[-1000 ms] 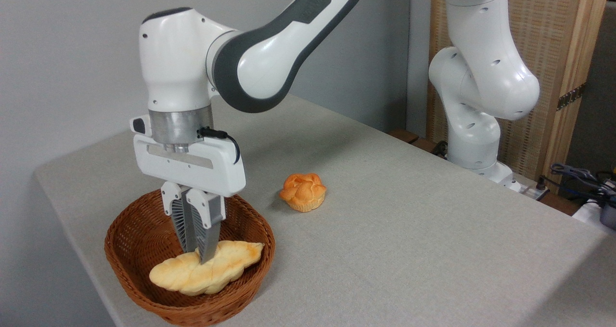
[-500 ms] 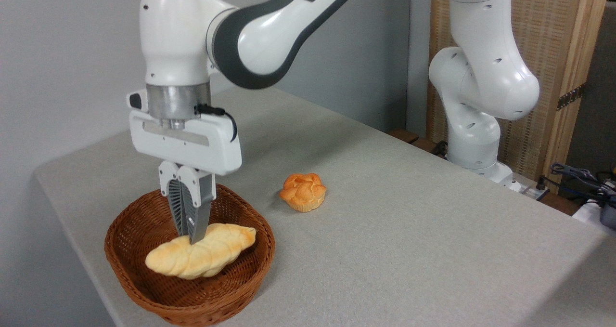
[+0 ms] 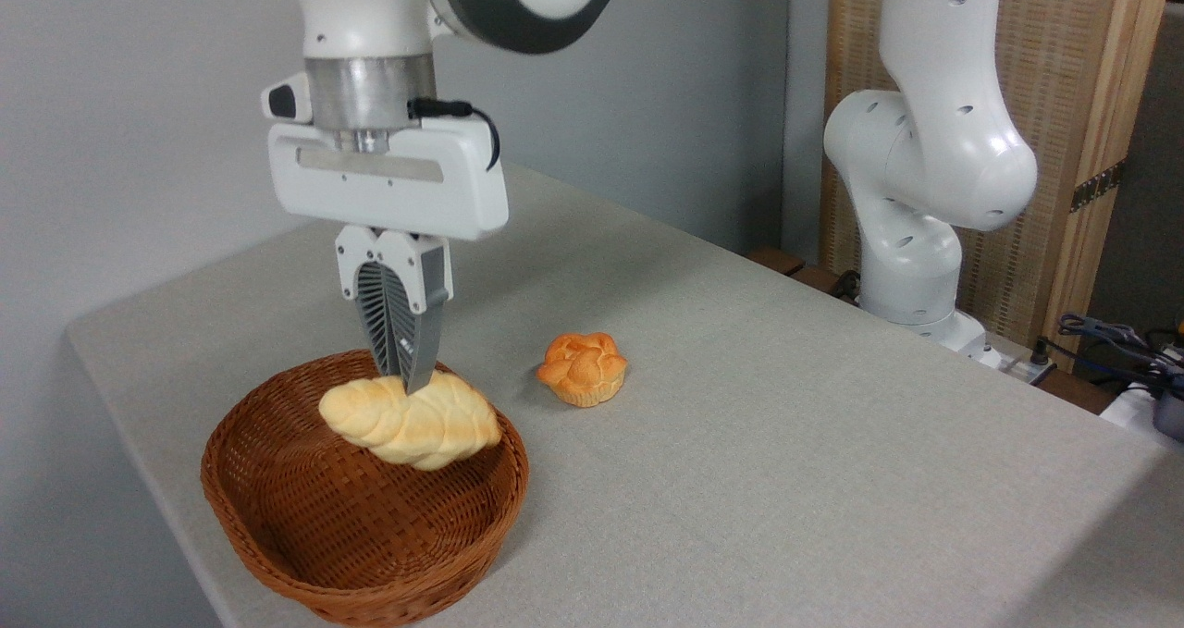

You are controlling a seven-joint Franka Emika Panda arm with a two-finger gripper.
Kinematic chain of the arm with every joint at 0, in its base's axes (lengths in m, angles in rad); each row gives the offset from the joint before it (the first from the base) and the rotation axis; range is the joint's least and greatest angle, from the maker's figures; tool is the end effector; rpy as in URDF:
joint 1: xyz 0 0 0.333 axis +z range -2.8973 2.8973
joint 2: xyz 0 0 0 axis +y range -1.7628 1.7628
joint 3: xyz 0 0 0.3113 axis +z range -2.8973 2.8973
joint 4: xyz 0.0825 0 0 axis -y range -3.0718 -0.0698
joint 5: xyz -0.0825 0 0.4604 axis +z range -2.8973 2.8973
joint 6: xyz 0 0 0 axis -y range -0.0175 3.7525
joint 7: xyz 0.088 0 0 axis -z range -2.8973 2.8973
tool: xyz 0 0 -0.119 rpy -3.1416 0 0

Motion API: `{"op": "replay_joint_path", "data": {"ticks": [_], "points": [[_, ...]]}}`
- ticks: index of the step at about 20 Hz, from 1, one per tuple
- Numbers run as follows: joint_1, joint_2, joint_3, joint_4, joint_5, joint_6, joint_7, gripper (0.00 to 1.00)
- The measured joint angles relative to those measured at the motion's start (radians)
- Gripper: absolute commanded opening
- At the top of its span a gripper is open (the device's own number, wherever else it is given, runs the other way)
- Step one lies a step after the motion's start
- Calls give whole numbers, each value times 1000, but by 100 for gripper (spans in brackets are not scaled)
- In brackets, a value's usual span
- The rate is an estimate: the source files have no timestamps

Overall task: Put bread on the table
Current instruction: 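Carry the bread beside the basket and lower it onto the table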

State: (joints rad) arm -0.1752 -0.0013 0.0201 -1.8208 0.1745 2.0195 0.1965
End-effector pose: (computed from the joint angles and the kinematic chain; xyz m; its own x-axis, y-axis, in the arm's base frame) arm 0.6527 -0.0899 0.5129 0.8987 -0.4099 0.1557 -0.3771 -0.9038 -0.2025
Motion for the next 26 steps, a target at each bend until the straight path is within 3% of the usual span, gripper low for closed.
{"op": "replay_joint_path", "data": {"ticks": [8, 10, 15, 17, 18, 19, 21, 22, 26], "points": [[2, -44, 1, 2, -1, -107, 13, 7], [3, -49, 3, -3, -5, -165, 85, 13], [5, -95, 65, -64, -98, -263, 321, 17], [6, -125, 89, -103, -122, -298, 390, 37], [7, -136, 93, -122, -128, -316, 405, 62], [7, -144, 93, -140, -131, -331, 414, 77], [3, -148, 91, -173, -134, -346, 432, 95], [0, -148, 89, -186, -139, -346, 438, 100], [-5, -145, 80, -202, -199, -344, 476, 100]]}}
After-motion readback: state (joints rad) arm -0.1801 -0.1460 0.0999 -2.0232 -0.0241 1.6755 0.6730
